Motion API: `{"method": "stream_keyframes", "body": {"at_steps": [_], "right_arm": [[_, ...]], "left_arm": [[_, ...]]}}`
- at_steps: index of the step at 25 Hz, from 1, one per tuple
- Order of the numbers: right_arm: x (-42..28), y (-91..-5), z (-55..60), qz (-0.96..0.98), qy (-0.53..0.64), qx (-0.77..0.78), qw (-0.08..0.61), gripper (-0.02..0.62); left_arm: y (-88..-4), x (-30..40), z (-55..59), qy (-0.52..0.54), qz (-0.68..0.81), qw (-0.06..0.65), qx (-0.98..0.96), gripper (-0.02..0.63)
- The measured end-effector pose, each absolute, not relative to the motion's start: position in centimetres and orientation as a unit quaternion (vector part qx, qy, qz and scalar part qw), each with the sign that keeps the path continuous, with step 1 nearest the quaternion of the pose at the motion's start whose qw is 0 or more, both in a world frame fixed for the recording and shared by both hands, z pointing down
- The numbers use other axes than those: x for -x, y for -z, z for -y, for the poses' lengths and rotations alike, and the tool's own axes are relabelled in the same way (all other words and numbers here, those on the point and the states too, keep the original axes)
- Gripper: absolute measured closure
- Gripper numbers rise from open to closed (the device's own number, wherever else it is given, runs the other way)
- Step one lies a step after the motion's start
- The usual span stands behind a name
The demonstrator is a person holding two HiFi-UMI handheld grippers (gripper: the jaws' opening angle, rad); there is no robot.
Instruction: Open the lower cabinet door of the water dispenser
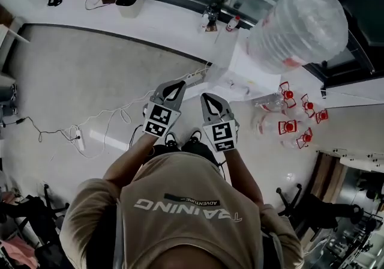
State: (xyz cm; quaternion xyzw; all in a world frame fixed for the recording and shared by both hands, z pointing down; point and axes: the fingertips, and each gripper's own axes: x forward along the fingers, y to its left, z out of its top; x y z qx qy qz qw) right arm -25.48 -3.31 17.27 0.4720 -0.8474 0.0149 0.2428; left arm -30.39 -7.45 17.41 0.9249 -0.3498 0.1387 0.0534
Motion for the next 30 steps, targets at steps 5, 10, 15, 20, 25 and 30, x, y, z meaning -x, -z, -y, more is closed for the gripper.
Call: {"method": "stream_keyframes", "body": {"at_steps": [5,10,15,20,25,30], "right_arm": [[25.2,-8.0,4.8,0.844,0.02,-0.511,0.161,0.586],[23.8,-0.7,4.8,0.837,0.029,-0.54,0.083,0.586],[20.7,5.5,3.9,0.817,0.101,-0.564,0.064,0.586],[16.0,8.9,3.1,0.796,0.108,-0.594,0.042,0.586],[12.2,9.3,2.8,0.791,0.082,-0.606,0.007,0.586],[10.0,7.8,3.0,0.79,0.068,-0.608,0.024,0.586]], "left_arm": [[-8.8,29.9,8.9,-0.062,0.357,0.021,-0.932,0.606],[-1.0,28.3,7.7,-0.013,0.349,-0.044,-0.936,0.606],[4.1,25.2,7.3,0.022,0.331,-0.071,-0.941,0.606],[9.7,20.7,6.9,0.062,0.312,-0.074,-0.945,0.606],[9.9,18.2,5.5,0.031,0.303,-0.121,-0.945,0.606],[7.1,17.4,5.8,0.013,0.306,-0.077,-0.949,0.606]]}}
